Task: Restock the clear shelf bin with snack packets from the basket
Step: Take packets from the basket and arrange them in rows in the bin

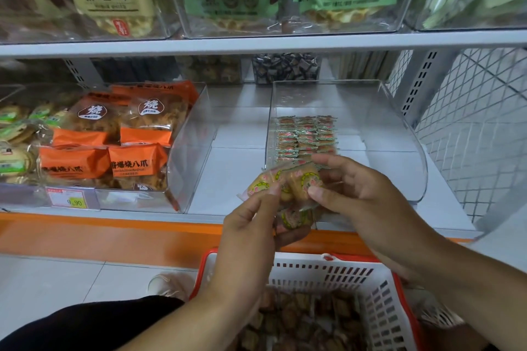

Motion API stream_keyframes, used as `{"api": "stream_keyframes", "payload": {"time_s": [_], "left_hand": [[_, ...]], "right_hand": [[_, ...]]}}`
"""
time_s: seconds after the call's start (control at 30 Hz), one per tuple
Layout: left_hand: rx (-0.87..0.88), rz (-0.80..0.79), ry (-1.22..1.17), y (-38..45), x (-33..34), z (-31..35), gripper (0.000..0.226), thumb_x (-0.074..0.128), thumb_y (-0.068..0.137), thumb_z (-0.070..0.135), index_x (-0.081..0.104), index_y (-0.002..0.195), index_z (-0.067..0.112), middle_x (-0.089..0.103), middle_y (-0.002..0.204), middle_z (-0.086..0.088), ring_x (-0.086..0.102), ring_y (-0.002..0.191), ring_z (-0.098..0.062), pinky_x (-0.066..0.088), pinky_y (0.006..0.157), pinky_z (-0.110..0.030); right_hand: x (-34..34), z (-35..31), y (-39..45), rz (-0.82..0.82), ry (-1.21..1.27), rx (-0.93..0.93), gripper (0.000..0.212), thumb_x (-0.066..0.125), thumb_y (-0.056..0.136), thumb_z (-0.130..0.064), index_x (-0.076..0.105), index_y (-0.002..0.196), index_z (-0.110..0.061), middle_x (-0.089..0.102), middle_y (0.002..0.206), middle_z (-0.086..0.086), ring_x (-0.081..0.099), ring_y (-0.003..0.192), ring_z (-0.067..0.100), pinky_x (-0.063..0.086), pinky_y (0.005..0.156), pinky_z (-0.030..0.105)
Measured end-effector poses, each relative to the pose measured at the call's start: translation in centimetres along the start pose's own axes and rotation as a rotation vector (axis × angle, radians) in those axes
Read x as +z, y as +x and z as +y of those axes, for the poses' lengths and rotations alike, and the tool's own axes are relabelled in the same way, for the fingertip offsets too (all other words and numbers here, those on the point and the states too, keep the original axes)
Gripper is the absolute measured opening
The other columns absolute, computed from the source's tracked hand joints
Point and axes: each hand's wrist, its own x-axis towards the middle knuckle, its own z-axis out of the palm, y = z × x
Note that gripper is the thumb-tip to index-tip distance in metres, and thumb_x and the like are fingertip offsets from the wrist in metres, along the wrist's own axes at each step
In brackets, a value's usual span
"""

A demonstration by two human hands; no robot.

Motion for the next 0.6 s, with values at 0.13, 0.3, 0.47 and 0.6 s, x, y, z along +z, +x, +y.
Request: {"api": "stream_keyframes", "payload": {"time_s": [0.13,0.3,0.47,0.6], "left_hand": [[0.024,-0.027,0.025,-0.1,0.1,0.0,0.034,0.059,0.091,0.041,0.082,0.096,0.017,0.079,0.100,-0.013,0.077,0.091,-0.026,0.062,0.071,-0.030],[0.041,-0.030,0.041,0.2,-0.2,0.0,0.033,0.057,0.097,0.036,0.080,0.101,0.012,0.079,0.096,-0.011,0.077,0.088,-0.026,0.063,0.073,-0.030],[0.162,-0.047,0.114,-0.1,0.4,-0.2,0.035,0.057,0.094,0.037,0.079,0.109,0.015,0.078,0.103,-0.004,0.076,0.096,-0.022,0.063,0.079,-0.034],[0.299,-0.061,0.276,0.0,0.5,-0.1,0.031,0.051,0.100,0.034,0.080,0.107,0.024,0.071,0.115,-0.007,0.068,0.114,-0.022,0.055,0.100,-0.044]], "right_hand": [[-1.2,-0.9,0.5,-0.161,0.046,0.183,0.039,0.069,0.089,-0.001,0.067,0.122,-0.021,0.076,0.108,0.004,0.075,0.097,0.022,0.058,0.075,0.023],[-2.1,-2.0,0.7,-0.074,0.365,0.263,0.032,0.074,0.070,-0.002,0.060,0.099,-0.004,0.076,0.103,0.017,0.075,0.080,0.020,0.057,0.060,0.022],[-0.8,-1.3,-0.3,-0.110,0.560,0.353,0.041,0.067,0.079,-0.002,0.064,0.120,0.004,0.070,0.120,0.024,0.073,0.104,0.025,0.062,0.075,0.028],[0.2,-1.0,-1.2,-0.153,0.401,0.324,0.036,0.067,0.085,-0.020,0.072,0.119,-0.011,0.075,0.113,0.013,0.074,0.102,0.022,0.059,0.072,0.026]]}}
